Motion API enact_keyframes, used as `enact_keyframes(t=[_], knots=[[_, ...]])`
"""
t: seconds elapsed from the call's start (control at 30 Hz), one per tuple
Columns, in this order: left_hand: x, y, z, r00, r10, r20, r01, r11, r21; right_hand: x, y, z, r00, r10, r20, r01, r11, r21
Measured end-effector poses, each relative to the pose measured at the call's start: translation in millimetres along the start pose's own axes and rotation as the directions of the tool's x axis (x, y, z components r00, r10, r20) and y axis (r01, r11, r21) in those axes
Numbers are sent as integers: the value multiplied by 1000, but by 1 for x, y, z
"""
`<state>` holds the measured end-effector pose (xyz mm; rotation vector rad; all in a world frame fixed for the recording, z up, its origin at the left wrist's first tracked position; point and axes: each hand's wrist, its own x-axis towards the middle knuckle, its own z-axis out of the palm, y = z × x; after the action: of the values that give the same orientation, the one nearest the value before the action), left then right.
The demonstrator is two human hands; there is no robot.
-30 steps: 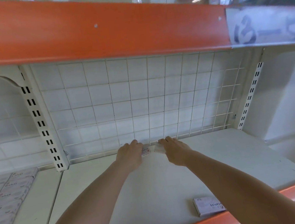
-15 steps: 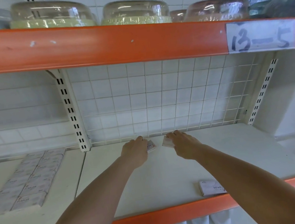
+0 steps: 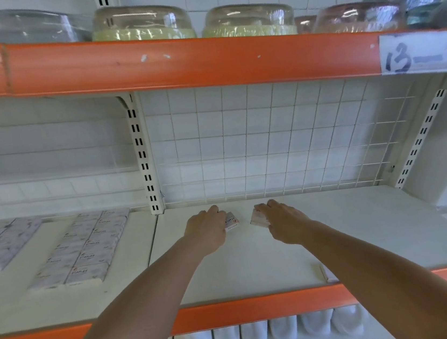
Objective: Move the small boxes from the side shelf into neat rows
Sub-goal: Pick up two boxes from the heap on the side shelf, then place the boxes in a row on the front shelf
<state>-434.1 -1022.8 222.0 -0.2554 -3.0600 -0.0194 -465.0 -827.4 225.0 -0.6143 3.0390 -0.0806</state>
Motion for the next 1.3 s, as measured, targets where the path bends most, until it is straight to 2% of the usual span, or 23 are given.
enact_keyframes(t=[0.77, 1.3], knots=[[-75, -169, -10, 988, 152, -26, -151, 988, 39, 6, -193, 12, 997, 65, -39, -63, 997, 51], [-129, -210, -8, 996, 75, -50, -75, 997, -9, -4, -257, 19, 998, -67, -13, 67, 997, 29]])
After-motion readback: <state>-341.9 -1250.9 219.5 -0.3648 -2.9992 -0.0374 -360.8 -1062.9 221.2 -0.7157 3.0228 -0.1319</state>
